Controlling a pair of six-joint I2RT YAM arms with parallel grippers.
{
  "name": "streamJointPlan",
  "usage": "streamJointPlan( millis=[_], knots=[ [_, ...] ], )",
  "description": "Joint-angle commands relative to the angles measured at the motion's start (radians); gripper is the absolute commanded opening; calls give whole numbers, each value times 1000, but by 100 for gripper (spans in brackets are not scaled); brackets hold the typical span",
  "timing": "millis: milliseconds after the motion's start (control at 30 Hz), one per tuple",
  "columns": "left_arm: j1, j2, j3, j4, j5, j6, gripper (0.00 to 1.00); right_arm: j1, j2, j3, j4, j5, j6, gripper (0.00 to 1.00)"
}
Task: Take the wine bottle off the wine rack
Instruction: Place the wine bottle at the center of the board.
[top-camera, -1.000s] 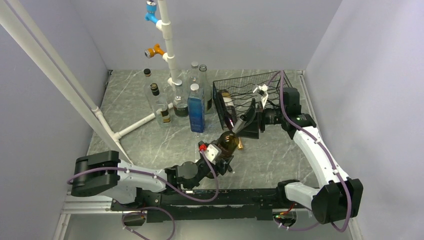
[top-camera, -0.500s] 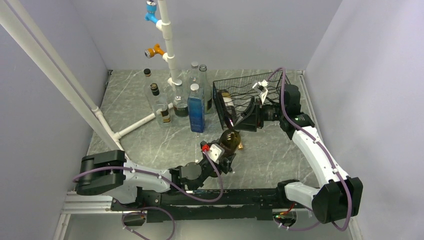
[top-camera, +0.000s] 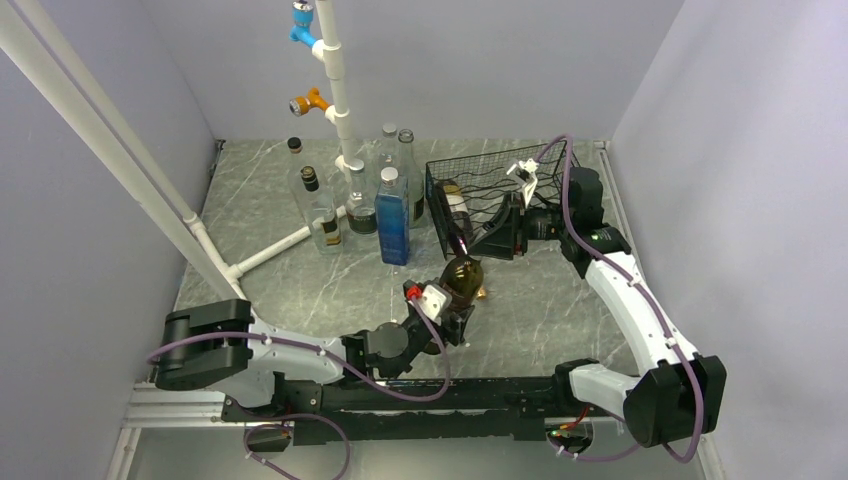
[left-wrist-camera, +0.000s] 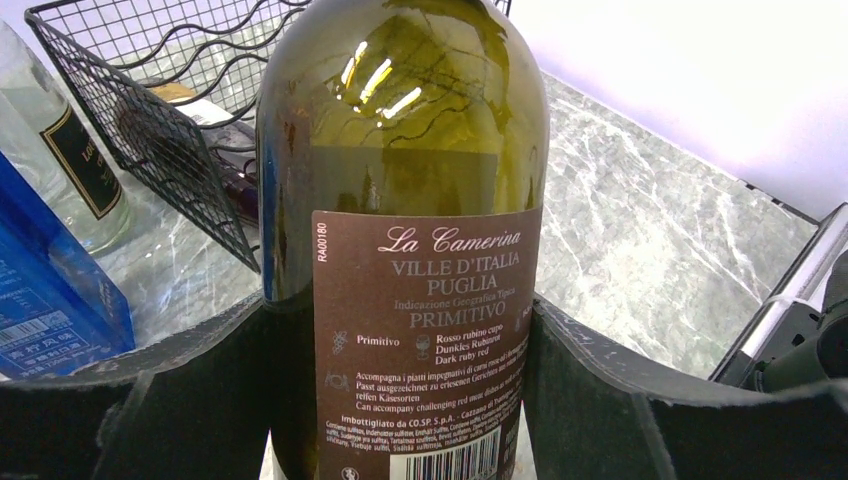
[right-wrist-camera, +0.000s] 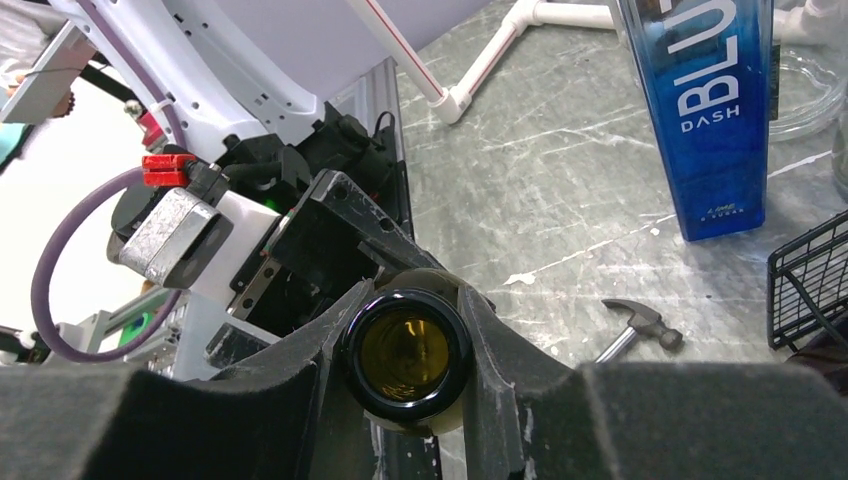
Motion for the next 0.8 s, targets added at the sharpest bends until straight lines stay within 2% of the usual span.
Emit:
streamJointPlan(
  millis=[0,67,100,300,500,767],
  knots=[
    [-6,-24,73,8,110,-38,81,9,-9,76,-77,-31,-73,0],
    [-1,-43,74,-30,130,-65,95,9,-10,86,-104,-27,-103,0],
    [6,-54,73,-51,149,-85,99,9,-11,90,-118,-27,-117,0],
    [84,-139,50,-160,363,-229,100,16,-20,108,-185,-19,-197,0],
    [173,-219,45,-260,552,-329,100,43,-20,141,-307,11,-356,0],
    [262,-200,118,-405,776,-346,100,88,9,211,-450,44,-509,0]
  ],
)
